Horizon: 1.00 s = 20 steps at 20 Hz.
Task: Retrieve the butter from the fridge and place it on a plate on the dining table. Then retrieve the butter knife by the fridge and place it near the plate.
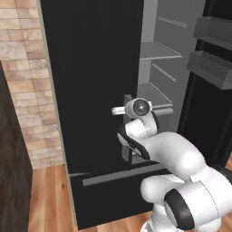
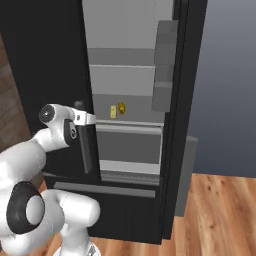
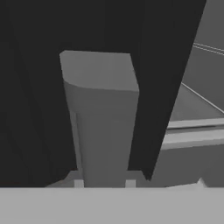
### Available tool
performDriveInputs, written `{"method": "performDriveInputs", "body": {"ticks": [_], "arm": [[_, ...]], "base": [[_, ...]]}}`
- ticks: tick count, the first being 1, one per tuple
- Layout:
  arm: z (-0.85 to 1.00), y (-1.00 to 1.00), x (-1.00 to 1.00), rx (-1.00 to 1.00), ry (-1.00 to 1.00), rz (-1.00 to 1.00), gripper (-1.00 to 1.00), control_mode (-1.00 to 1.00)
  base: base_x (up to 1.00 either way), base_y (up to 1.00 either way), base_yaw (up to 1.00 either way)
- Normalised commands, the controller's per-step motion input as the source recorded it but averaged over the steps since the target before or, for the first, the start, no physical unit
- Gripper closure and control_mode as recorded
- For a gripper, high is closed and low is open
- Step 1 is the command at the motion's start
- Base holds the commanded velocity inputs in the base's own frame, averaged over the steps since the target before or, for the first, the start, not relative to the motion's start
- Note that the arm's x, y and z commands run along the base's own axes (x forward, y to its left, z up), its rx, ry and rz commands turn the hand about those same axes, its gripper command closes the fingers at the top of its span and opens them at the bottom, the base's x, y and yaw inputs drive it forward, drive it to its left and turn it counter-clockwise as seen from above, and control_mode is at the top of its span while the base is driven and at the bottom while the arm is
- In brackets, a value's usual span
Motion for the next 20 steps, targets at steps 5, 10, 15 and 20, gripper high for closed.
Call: {"method": "performDriveInputs", "body": {"ticks": [5, 10, 15, 20], "arm": [[0.02, 0.69, -1.00, -0.02, 0.00, -0.28, 1.00, -1.00], [0.00, 0.77, -0.97, -0.03, 0.05, -0.30, 1.00, -1.00], [0.00, 0.77, -0.82, -0.04, 0.11, -0.30, 1.00, -1.00], [0.00, 0.68, -0.58, -0.03, 0.10, -0.28, 1.00, -1.00]], "base": [[0.00, 0.00, 0.00], [0.00, 0.00, 0.00], [0.00, 0.00, 0.00], [0.00, 0.00, 0.00]]}}
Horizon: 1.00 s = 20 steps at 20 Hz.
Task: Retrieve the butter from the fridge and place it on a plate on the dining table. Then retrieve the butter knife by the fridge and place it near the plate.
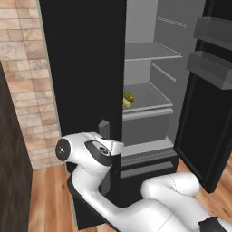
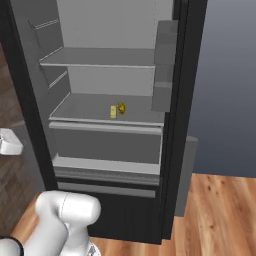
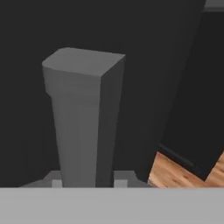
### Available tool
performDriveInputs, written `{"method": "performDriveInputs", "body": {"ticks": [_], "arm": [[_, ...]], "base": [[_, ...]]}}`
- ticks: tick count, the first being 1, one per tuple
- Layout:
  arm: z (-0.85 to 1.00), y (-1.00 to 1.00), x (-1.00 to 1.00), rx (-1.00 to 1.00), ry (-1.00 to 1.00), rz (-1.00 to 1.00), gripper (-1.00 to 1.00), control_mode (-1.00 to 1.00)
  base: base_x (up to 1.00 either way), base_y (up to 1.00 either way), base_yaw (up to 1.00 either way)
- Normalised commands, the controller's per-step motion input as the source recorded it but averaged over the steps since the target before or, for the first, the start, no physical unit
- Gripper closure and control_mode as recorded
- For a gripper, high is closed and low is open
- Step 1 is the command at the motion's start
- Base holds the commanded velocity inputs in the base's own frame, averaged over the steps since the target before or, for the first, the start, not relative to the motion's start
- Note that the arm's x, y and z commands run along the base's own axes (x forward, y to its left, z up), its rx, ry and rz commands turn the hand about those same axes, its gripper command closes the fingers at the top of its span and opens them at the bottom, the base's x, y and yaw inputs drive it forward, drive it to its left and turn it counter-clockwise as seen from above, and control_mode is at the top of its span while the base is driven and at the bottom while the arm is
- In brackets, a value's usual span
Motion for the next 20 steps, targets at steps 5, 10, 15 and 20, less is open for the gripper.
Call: {"method": "performDriveInputs", "body": {"ticks": [5, 10, 15, 20], "arm": [[0.00, 0.69, -0.13, -0.01, 0.01, -0.22, -1.00, -1.00], [0.00, 0.14, 0.00, 0.00, 0.00, -0.03, -1.00, -1.00], [0.00, 0.18, 0.00, 0.00, 0.00, 0.00, -1.00, -1.00], [0.00, 0.40, -0.09, 0.00, 0.00, -0.02, -1.00, -1.00]], "base": [[0.00, 0.00, 0.00], [0.00, 0.00, 0.00], [0.00, 0.00, 0.00], [0.00, 0.00, 0.00]]}}
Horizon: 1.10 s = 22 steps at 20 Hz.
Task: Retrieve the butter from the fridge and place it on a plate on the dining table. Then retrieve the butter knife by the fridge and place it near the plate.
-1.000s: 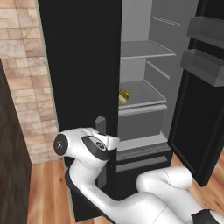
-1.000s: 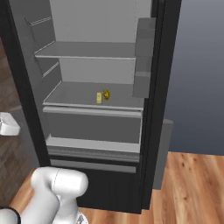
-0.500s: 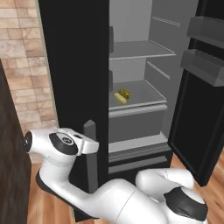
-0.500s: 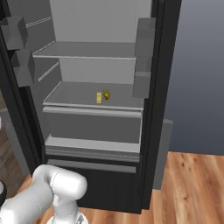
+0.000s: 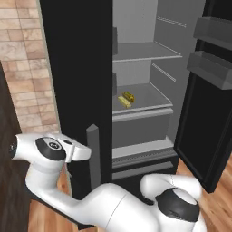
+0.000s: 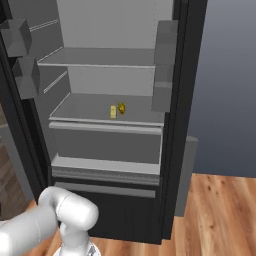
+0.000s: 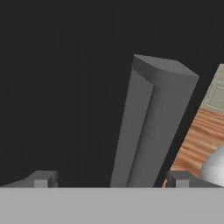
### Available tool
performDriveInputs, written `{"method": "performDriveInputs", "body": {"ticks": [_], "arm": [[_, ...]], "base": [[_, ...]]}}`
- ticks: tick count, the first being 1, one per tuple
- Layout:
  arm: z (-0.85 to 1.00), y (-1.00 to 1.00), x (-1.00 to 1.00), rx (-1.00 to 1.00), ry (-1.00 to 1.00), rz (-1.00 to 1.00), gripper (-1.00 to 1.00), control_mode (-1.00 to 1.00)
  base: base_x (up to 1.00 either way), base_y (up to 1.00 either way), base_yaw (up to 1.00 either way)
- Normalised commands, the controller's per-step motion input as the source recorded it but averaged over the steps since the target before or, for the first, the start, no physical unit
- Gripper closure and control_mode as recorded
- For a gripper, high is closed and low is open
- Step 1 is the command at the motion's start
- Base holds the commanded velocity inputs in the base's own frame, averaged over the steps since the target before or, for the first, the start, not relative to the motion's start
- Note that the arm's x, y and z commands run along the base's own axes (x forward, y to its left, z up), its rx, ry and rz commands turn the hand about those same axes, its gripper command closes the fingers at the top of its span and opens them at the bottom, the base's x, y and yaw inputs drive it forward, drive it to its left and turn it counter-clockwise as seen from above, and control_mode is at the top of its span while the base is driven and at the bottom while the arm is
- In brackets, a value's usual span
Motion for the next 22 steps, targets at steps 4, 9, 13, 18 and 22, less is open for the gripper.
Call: {"method": "performDriveInputs", "body": {"ticks": [4, 9, 13, 18, 22], "arm": [[0.00, 0.32, -0.49, 0.00, 0.00, 0.00, -1.00, -1.00], [0.00, -0.15, -0.92, 0.16, -0.04, 0.03, -1.00, -1.00], [0.01, -0.68, -1.00, 0.33, -0.09, 0.09, -1.00, -1.00], [0.00, -0.97, -0.97, 0.41, -0.02, 0.11, -1.00, -1.00], [0.01, -1.00, -0.57, 0.51, 0.00, 0.10, -1.00, -1.00]], "base": [[0.00, 0.00, 0.00], [0.00, 0.00, 0.00], [0.00, 0.00, 0.00], [0.00, 0.00, 0.00], [0.00, 0.00, 0.00]]}}
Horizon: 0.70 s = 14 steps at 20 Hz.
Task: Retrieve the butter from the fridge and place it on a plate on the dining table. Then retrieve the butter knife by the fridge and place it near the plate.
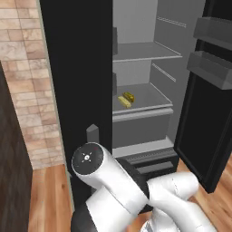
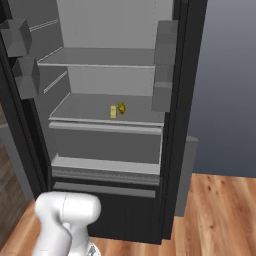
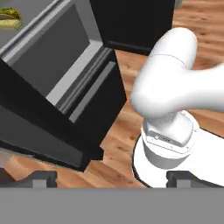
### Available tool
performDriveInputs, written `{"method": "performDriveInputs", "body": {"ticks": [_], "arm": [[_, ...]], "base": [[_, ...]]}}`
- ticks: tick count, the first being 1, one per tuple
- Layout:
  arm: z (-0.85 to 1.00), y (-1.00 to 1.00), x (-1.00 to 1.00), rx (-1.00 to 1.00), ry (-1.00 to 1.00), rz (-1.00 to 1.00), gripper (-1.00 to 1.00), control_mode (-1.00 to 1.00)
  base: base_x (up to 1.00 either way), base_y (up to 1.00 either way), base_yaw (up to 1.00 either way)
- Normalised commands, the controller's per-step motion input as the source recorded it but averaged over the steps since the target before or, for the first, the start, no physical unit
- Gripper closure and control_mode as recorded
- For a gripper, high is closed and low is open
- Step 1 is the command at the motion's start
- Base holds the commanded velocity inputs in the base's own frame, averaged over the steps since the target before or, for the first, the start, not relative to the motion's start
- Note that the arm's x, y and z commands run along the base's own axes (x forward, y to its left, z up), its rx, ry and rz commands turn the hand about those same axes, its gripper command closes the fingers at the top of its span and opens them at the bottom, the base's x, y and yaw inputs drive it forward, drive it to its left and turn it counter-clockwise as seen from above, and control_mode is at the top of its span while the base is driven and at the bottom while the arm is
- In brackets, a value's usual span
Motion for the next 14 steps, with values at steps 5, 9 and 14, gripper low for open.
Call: {"method": "performDriveInputs", "body": {"ticks": [5, 9, 14], "arm": [[0.15, -1.00, -0.01, 0.58, 0.03, 0.07, -1.00, -1.00], [0.27, -1.00, 0.15, 0.52, 0.13, 0.02, -1.00, -1.00], [0.04, -0.95, 0.31, 0.48, 0.17, 0.00, -1.00, -1.00]], "base": [[0.00, 0.00, 0.00], [0.00, 0.00, 0.00], [0.00, 0.00, 0.00]]}}
